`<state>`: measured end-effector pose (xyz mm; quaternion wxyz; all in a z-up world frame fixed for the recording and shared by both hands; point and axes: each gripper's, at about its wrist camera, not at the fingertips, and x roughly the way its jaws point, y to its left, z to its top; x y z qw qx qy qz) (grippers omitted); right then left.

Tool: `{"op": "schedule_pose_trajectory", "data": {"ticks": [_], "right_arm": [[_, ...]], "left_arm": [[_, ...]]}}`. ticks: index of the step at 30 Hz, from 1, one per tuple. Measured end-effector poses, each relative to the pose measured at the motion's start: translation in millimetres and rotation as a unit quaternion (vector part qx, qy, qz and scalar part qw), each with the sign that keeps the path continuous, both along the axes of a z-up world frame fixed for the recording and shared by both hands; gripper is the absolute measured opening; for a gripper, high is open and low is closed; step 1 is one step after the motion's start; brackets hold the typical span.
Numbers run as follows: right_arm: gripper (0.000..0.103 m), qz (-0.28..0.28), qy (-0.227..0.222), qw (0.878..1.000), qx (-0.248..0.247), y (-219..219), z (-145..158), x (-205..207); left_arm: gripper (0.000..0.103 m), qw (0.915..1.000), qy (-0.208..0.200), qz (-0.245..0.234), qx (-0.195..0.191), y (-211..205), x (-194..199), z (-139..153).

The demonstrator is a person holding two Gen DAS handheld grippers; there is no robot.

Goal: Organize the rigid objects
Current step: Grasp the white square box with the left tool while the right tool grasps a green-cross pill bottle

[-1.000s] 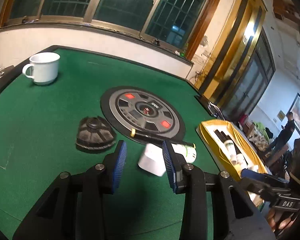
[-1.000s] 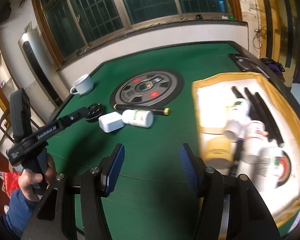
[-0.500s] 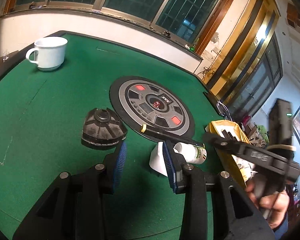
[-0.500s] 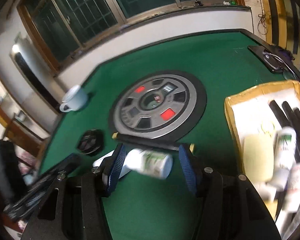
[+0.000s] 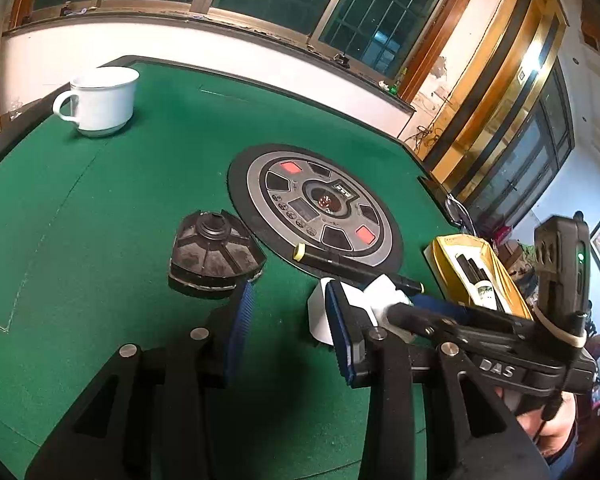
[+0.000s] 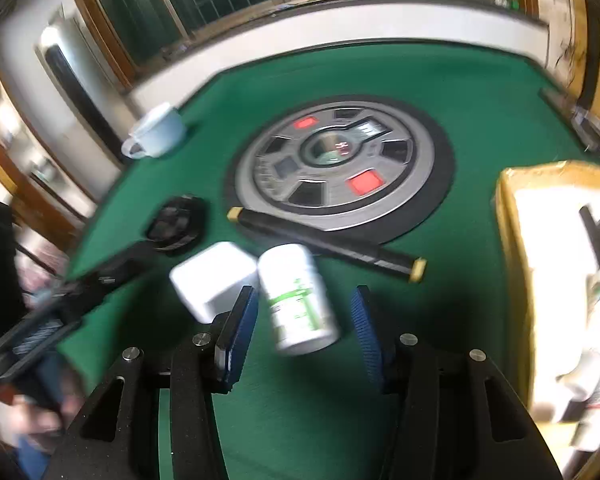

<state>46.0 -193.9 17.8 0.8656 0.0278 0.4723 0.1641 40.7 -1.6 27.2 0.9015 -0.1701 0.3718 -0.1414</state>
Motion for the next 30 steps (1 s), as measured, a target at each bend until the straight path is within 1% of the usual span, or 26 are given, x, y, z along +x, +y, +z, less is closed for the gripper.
{"op": "schedule_pose_trajectory", "data": {"ticks": [2, 5, 7, 8, 11, 14, 16, 19, 21, 22, 24, 26, 28, 30], "right_arm": [[0.044, 0.009, -0.006, 1.0, -0.017, 6.3, -1.2, 4.8], [0.042, 0.016, -0.01, 0.999, -0.03, 12.7, -1.9, 6.1], [0.034, 0.025, -0.015, 0.999, -0.038, 16.8, -4.0, 4.2], [0.031, 0.026, -0.017, 0.999, -0.035, 16.2, -4.1, 3.1], [0.031, 0.026, -0.027, 0.998, -0.043, 14.1, -2.2, -2.0], [0.031, 0.012, -0.042, 0.999, -0.024, 3.9, 4.9, -5.4], [0.031, -0.003, -0.053, 0.999, -0.011, -6.7, 10.0, -5.7], [0.031, -0.016, -0.053, 0.998, 0.011, -17.9, 11.4, -2.6], [0.031, -0.018, -0.048, 0.998, 0.023, -21.3, 11.5, -0.1], [0.031, -0.02, -0.047, 0.998, 0.026, -22.4, 12.1, 0.1], [0.031, -0.023, -0.045, 0.998, 0.034, -27.2, 14.3, -1.4], [0.031, -0.023, -0.047, 0.998, 0.043, -28.3, 16.7, -2.9], [0.031, -0.022, -0.047, 0.998, 0.043, -26.3, 16.1, -1.8], [0.031, -0.022, -0.044, 0.998, 0.048, -27.1, 15.5, -1.8]], "left_arm": [[0.035, 1.0, -0.002, 0.0, -0.001, 0.6, -1.4, 0.7], [0.035, 1.0, -0.005, -0.003, -0.001, -0.3, -3.3, 1.4], [0.035, 1.0, -0.001, -0.006, 0.003, -2.3, -2.5, 0.2], [0.035, 0.9999, 0.002, -0.009, 0.004, -3.8, -1.9, -0.6], [0.035, 0.9998, 0.001, -0.014, 0.011, -7.7, -2.9, -0.9], [0.035, 0.9991, 0.007, -0.033, 0.026, -18.2, -4.0, -3.3], [0.035, 0.9982, 0.01, -0.051, 0.029, -25.7, -5.0, -2.7], [0.035, 0.9973, -0.006, -0.057, 0.046, -35.1, -10.5, 4.7], [0.047, 0.9965, -0.006, -0.057, 0.06, -39.7, -9.4, 8.6], [0.052, 0.9959, -0.008, -0.058, 0.069, -41.9, -8.8, 11.0], [0.052, 0.9949, -0.02, -0.062, 0.077, -45.0, -10.3, 13.2], [0.054, 0.9926, -0.015, -0.068, 0.1, -52.0, -7.5, 11.6], [0.054, 0.9904, -0.01, -0.076, 0.115, -58.5, -3.9, 8.4], [0.054, 0.986, -0.002, -0.077, 0.148, -67.3, 1.1, 3.3]]}}
